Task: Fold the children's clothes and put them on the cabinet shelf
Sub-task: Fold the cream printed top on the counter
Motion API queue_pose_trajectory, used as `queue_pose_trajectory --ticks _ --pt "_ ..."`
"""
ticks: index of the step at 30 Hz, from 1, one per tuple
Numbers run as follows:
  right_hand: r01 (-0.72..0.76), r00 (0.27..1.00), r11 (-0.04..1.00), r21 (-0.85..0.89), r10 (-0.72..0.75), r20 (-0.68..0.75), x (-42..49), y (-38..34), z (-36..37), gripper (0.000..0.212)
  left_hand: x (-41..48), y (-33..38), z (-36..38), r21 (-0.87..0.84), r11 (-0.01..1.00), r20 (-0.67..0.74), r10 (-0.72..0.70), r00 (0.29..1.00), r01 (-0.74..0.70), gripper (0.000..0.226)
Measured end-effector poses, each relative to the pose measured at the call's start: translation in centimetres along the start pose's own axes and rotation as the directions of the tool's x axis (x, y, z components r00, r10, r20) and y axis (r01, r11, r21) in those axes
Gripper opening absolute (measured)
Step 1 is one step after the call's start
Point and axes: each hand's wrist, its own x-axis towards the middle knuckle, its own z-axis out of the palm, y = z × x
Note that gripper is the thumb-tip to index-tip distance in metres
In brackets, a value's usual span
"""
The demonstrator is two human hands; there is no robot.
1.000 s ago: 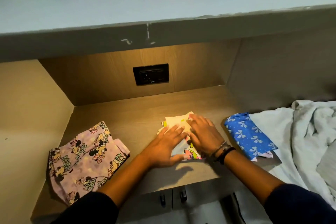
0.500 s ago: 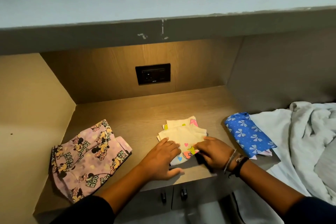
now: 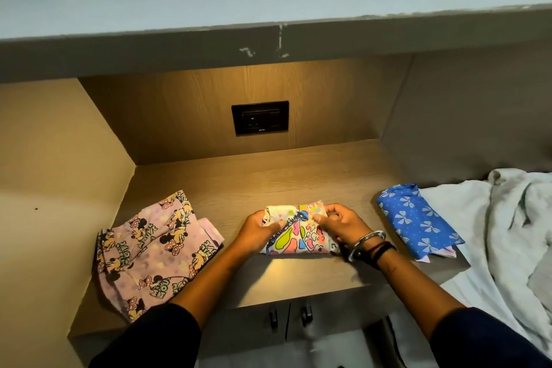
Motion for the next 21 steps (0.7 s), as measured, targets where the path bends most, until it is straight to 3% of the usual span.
queue_pose_trajectory --ticks 2,4,6,8,10,13,15,16,18,20,21 --pt "-0.017 0.998 0.993 -0.117 0.009 -0.068 0.3 0.5 0.6 0.030 0.4 -0.2 0.4 0.067 0.998 -0.096 -0.008 0.995 0.014 0.026" --pt "-0.035 0.988 0.965 -0.261 -0.005 -0.154 0.6 0.9 1.0 0.023 0.5 -0.5 0.6 0.241 0.971 -0.187 0.052 0.981 -0.005 0.036" --pt "-0.062 0.986 0.943 -0.327 0.007 -0.166 0.9 1.2 1.1 0.024 0.0 -0.9 1.1 0.463 0.886 -0.236 0.139 0.962 -0.015 0.050" --pt "-0.088 0.988 0.897 -0.433 0.023 -0.153 0.7 1.1 1.0 0.033 -0.5 -1.4 1.7 0.569 0.822 -0.263 0.199 0.944 -0.014 0.061" --pt "-0.088 0.987 0.743 -0.663 -0.024 -0.157 0.1 0.8 1.0 0.053 -1.4 -1.6 2.1 0.625 0.780 -0.302 0.228 0.926 0.012 0.073" --pt "0.017 0.976 0.400 -0.916 -0.207 -0.073 -0.3 0.2 1.2 0.094 -3.7 -1.0 2.7 0.665 0.745 -0.414 0.313 0.855 0.049 0.076" --pt "0.165 0.972 0.315 -0.935 -0.213 0.100 0.0 -0.9 1.3 0.098 -5.6 -0.4 3.4 0.547 0.837 -0.521 0.322 0.790 0.020 0.070" --pt "0.218 0.972 0.350 -0.911 -0.161 0.170 0.4 -1.3 1.3 0.094 -6.4 -0.5 3.8 0.428 0.904 -0.575 0.254 0.778 0.021 0.067" --pt "0.227 0.971 0.476 -0.850 -0.043 0.235 1.1 -1.8 1.6 0.082 -7.5 -1.1 4.7 0.103 0.987 -0.619 -0.034 0.785 0.125 0.062" --pt "0.202 0.975 0.501 -0.842 -0.025 0.219 1.4 -1.7 2.0 0.075 -7.3 -1.9 5.4 -0.269 0.925 -0.512 -0.372 0.775 0.267 0.058" --pt "0.190 0.980 0.493 -0.849 -0.045 0.193 1.5 -1.5 2.3 0.073 -7.0 -2.1 5.7 -0.406 0.864 -0.430 -0.469 0.771 0.299 0.056"
